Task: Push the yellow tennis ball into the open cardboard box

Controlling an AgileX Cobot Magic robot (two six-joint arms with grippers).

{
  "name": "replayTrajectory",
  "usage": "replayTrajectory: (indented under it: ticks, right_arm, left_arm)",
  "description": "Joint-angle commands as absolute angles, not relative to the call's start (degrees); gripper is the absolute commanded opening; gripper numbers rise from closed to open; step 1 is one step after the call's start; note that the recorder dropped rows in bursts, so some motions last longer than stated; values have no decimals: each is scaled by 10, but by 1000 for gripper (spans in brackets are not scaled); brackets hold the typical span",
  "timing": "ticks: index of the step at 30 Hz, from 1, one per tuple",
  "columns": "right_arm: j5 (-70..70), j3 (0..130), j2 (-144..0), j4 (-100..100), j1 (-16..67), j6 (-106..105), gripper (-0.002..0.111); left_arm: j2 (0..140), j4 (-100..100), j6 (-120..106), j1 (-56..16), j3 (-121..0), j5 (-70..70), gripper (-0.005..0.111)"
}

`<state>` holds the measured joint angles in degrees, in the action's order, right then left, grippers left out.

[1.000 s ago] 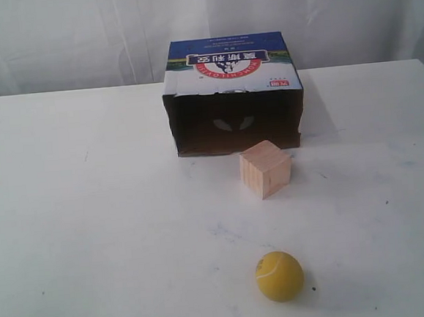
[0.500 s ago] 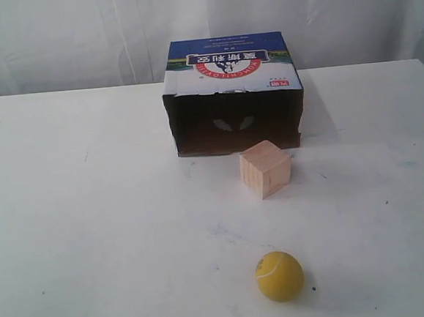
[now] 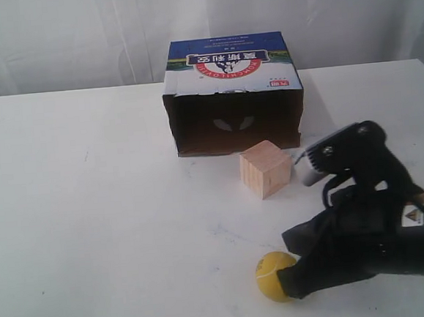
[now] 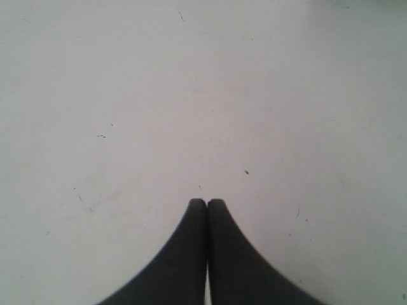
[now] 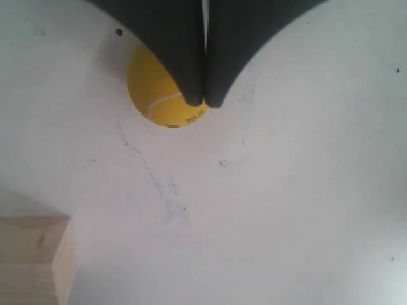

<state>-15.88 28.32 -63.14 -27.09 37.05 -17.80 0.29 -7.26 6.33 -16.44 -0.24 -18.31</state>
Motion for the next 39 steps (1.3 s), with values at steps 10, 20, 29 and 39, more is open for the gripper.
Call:
replayTrajectory:
  ticks: [10,20,29,39]
  right_arm:
    - [-135,302,-756,-273,396,-182,0]
    - [-125,302,-756,-260,396,-182,0]
    - [-130,299,-784,-248,394,-182,0]
    - [-129,349,-843,-248,396,-199,0]
  left_arm:
    - [0,-74,62,-167,0,-193,0]
    - [0,-74,62,-167,0,-193,0]
    - [0,-74,62,-167,0,-193,0]
    - [0,-74,62,-167,0,-193,0]
